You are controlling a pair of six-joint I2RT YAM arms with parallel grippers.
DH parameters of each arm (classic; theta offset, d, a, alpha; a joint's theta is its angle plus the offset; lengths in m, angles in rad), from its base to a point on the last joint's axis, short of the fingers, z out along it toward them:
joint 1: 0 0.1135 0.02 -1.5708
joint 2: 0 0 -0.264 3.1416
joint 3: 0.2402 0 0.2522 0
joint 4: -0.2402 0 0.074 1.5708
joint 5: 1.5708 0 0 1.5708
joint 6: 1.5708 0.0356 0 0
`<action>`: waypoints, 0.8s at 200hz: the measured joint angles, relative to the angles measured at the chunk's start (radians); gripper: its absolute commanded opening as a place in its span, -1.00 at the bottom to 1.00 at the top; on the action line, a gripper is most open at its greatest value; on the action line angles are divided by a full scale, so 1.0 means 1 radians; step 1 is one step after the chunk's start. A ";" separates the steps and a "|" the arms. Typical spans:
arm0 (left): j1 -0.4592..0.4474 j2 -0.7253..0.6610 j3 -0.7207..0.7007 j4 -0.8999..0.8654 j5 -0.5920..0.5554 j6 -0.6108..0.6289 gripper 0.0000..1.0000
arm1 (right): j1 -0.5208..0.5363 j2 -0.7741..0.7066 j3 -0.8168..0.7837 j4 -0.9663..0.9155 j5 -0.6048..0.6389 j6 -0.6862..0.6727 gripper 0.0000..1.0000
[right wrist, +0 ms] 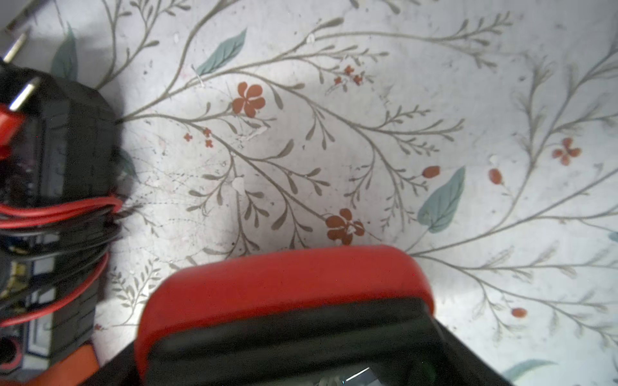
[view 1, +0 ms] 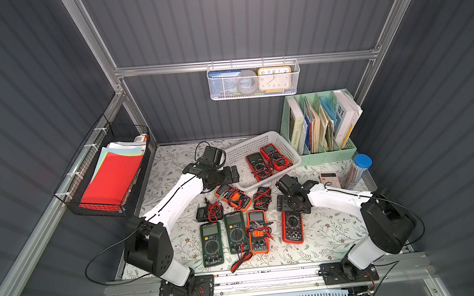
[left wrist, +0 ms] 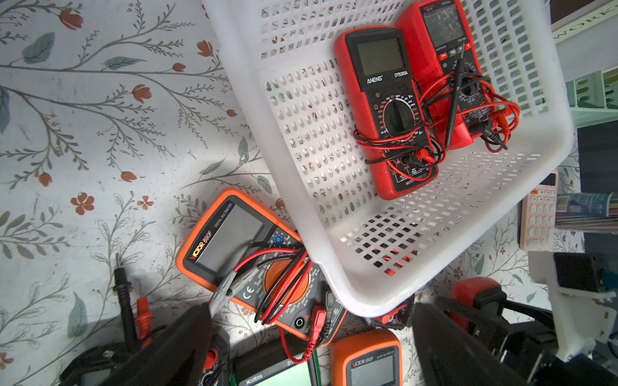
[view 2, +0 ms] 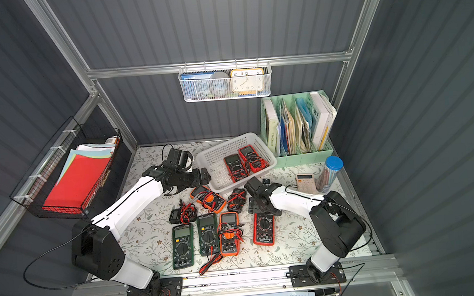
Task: Put the multimeter into the basket
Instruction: Pick up the multimeter from the center of the board.
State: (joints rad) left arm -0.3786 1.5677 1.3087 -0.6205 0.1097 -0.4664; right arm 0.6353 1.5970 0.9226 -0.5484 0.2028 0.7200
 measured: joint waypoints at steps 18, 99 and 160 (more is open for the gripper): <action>0.000 0.000 0.000 0.000 0.000 0.000 0.98 | 0.000 0.000 0.002 0.000 0.005 -0.003 0.45; 0.000 0.006 0.018 -0.012 0.017 -0.019 0.99 | 0.000 -0.059 0.207 -0.066 0.036 -0.065 0.38; 0.043 0.042 0.154 -0.051 -0.018 -0.027 0.98 | -0.016 0.029 0.558 -0.048 0.063 -0.155 0.38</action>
State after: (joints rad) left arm -0.3351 1.6096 1.4631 -0.6712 0.0921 -0.4934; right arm 0.6189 1.6257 1.4807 -0.5964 0.2661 0.5648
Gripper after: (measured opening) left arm 0.992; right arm 0.948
